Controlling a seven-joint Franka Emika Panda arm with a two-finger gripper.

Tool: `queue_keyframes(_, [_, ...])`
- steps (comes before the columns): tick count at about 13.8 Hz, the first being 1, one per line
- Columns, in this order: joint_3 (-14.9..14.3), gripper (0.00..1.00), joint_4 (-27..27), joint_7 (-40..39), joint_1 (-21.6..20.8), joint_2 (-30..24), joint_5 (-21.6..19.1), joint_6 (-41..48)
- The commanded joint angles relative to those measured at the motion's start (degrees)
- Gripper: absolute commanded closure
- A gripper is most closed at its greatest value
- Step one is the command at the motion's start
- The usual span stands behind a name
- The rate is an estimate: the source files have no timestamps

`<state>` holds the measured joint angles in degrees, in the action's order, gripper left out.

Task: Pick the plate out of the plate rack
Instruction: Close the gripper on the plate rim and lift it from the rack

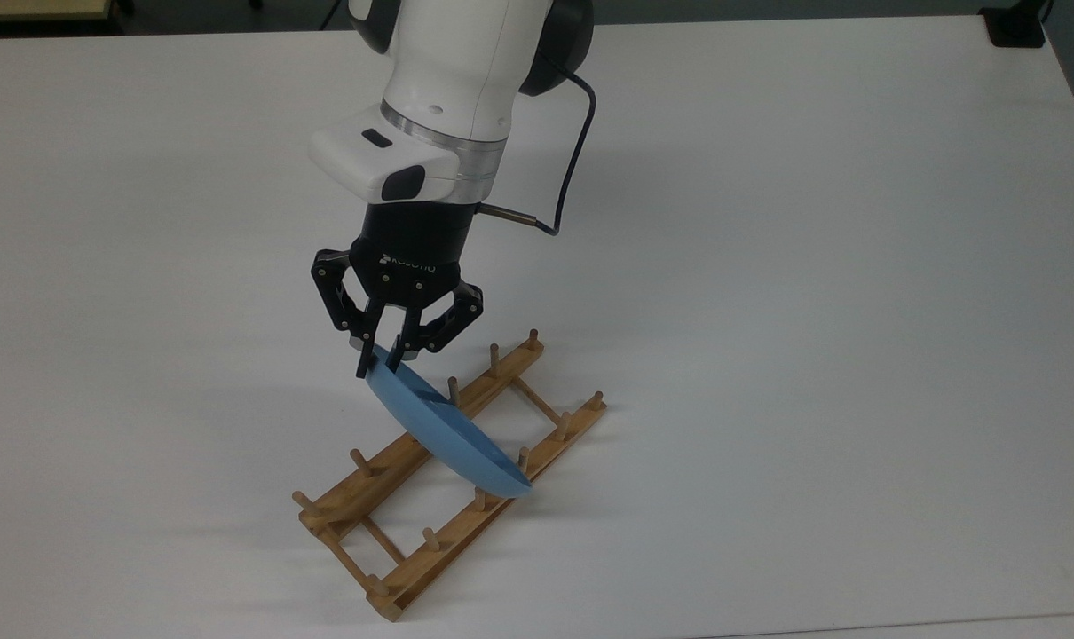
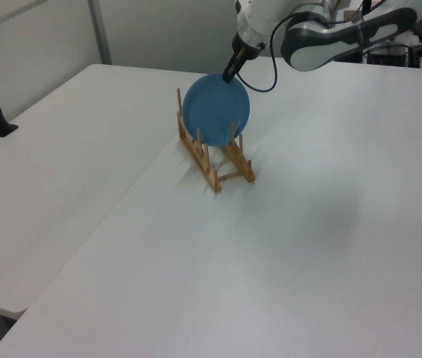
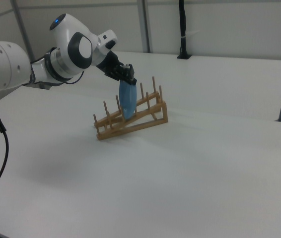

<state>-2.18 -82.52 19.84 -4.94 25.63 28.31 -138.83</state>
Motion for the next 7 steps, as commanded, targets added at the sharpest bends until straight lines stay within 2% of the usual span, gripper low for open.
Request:
queue_keyframes(1, [-0.45, 0.89, -0.36, 1.34, -0.51, -2.59, 3.59, -0.21])
queue_keyframes(2, [-0.54, 0.90, -0.36, 1.34, -0.51, -2.95, 4.12, -0.12])
queue_keyframes(4, [-0.54, 0.98, -0.45, 1.25, -0.25, -4.70, 5.09, -0.04])
queue_keyframes(7, [-0.54, 1.00, -0.45, 1.34, -0.07, -6.29, 4.92, -0.03])
